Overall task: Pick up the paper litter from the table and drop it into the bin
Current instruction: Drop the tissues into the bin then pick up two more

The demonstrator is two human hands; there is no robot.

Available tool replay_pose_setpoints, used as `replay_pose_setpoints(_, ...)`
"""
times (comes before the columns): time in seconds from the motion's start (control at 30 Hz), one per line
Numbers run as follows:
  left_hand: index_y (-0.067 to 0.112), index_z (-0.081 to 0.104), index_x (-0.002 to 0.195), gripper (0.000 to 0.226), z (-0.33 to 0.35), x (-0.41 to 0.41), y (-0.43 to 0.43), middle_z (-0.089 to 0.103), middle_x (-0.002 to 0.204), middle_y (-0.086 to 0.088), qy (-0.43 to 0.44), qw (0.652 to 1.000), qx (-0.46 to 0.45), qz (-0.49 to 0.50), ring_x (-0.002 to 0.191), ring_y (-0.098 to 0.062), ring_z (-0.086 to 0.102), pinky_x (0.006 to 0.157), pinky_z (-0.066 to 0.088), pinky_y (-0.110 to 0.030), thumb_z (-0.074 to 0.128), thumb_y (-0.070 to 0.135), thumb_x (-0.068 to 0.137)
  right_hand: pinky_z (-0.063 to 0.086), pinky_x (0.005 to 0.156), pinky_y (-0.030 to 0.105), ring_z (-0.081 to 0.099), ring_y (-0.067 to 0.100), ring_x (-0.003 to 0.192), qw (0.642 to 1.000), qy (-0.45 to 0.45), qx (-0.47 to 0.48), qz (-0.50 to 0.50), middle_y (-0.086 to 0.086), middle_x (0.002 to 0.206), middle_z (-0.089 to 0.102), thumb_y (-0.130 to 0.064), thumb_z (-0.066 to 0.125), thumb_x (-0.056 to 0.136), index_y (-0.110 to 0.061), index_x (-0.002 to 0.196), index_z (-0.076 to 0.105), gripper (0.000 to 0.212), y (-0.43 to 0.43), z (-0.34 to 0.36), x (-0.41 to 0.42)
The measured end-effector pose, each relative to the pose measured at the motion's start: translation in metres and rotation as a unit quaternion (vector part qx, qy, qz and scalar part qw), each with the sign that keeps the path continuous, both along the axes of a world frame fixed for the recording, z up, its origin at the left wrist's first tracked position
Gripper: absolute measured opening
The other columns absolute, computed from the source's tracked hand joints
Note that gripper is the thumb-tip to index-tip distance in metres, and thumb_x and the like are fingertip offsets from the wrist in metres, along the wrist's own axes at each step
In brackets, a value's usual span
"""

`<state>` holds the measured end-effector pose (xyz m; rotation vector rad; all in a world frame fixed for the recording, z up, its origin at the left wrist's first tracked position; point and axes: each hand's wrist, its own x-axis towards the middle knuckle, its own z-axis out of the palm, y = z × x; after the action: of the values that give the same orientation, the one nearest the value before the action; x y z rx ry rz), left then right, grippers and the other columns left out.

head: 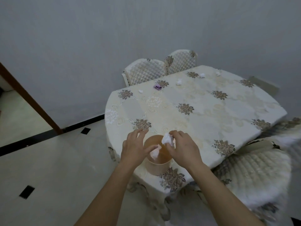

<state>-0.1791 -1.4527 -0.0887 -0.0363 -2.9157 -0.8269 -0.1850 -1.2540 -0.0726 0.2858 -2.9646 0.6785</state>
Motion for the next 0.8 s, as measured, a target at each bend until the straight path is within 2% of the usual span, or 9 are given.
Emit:
replay_pose_setpoints(0.07, 0.035, 0.043, 0.142, 0.068, 0.001, 0.000, -0.008, 0.041, 0.148, 0.007, 0.012, 1.000, -0.027, 0.000, 0.137, -0.019, 0.035, 0.105, 0.039, -0.049, 0.056, 0.067, 0.083, 0.048, 0.087, 0.041, 0.049, 0.025, 0.117, 0.997, -0.032, 0.058, 0.030, 0.002, 0.130, 0.055, -0.042, 0.053, 0.089, -0.023, 0.135, 0.046, 0.051, -0.003, -0.003, -0.004)
replay_pose_setpoints(0.13, 0.035, 0.043, 0.143, 0.065, 0.002, 0.000, -0.013, 0.043, 0.147, 0.008, 0.026, 0.998, -0.062, -0.007, 0.136, -0.017, 0.036, 0.105, 0.039, -0.047, 0.051, 0.066, 0.087, 0.045, 0.092, 0.042, 0.048, 0.026, 0.122, 0.996, -0.036, 0.078, 0.038, 0.002, 0.136, 0.052, -0.043, 0.054, 0.088, -0.023, 0.139, 0.044, 0.056, -0.004, -0.007, -0.004)
replay_pose_setpoints(0.27, 0.029, 0.047, 0.141, 0.061, 0.004, 0.003, -0.016, 0.049, 0.143, 0.005, 0.048, 0.993, -0.108, -0.016, 0.133, -0.018, 0.041, 0.103, 0.040, -0.043, 0.050, 0.062, 0.090, 0.044, 0.092, 0.040, 0.050, 0.025, 0.121, 0.996, -0.010, 0.085, 0.037, 0.002, 0.132, 0.056, -0.043, 0.056, 0.088, -0.021, 0.134, 0.050, 0.051, -0.005, -0.010, -0.002)
replay_pose_setpoints(0.53, 0.025, 0.058, 0.129, 0.051, 0.026, -0.003, -0.017, 0.061, 0.130, 0.002, 0.097, 0.987, -0.130, -0.010, 0.121, -0.021, 0.053, 0.093, 0.044, -0.041, 0.057, 0.054, 0.087, 0.042, 0.095, 0.041, 0.049, 0.025, 0.123, 0.995, 0.044, 0.080, 0.039, 0.003, 0.131, 0.057, -0.037, 0.059, 0.086, -0.020, 0.133, 0.054, 0.050, -0.008, 0.014, -0.016)
replay_pose_setpoints(0.8, 0.025, 0.057, 0.131, 0.053, 0.060, -0.021, -0.009, 0.061, 0.130, 0.003, 0.126, 0.984, -0.129, -0.007, 0.123, -0.020, 0.052, 0.096, 0.043, -0.043, 0.057, 0.054, 0.087, 0.040, 0.097, 0.041, 0.051, 0.024, 0.122, 0.992, 0.100, 0.078, 0.026, 0.003, 0.130, 0.059, -0.038, 0.058, 0.087, -0.018, 0.132, 0.055, 0.049, -0.005, 0.050, -0.032)
